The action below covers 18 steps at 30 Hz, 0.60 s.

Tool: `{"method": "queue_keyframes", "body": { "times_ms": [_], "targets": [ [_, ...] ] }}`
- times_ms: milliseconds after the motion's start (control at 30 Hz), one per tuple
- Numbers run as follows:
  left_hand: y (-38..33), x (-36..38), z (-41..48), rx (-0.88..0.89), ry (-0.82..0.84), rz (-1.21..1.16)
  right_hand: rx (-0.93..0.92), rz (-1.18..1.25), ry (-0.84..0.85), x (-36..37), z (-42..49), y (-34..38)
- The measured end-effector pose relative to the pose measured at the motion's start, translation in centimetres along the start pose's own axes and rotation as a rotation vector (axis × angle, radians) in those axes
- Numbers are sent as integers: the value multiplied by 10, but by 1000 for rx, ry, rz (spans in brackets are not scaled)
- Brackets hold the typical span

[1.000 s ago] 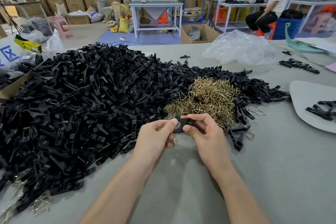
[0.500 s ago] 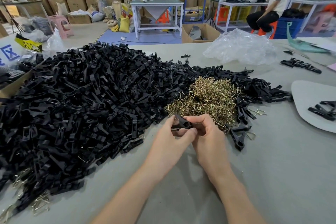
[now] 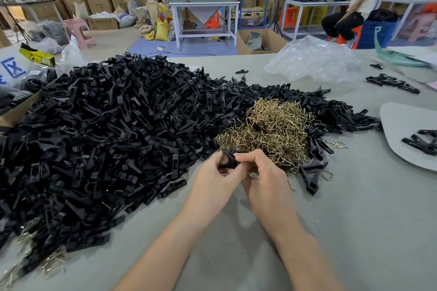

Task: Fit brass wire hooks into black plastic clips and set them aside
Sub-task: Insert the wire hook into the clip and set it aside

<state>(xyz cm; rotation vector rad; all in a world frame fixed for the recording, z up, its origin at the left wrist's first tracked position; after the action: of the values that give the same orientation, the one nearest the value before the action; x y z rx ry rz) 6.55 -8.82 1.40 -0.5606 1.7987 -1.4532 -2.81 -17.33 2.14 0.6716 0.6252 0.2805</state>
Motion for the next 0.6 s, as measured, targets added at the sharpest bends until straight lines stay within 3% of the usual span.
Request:
{"method": "queue_keyframes", "body": {
  "times_ms": [367,600],
  "targets": [
    [10,-3,8,-46,-36,39,-83,-42,-12,-2,1,9],
    [10,-2,5,-20,-44,61,-32,18,16,1,1,4]
  ]
}}
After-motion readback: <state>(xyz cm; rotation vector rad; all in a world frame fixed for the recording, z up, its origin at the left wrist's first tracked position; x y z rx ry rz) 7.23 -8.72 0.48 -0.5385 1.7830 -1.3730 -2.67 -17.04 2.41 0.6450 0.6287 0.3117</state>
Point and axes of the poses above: each hand's wrist, its own z-axis towards the middle knuckle, its own x-axis out of the palm, y = z × x, the point moved 9 cm from there along z, towards the middle knuckle, and after that the axes turned 9 degrees about -x, right-handed, at the moved point
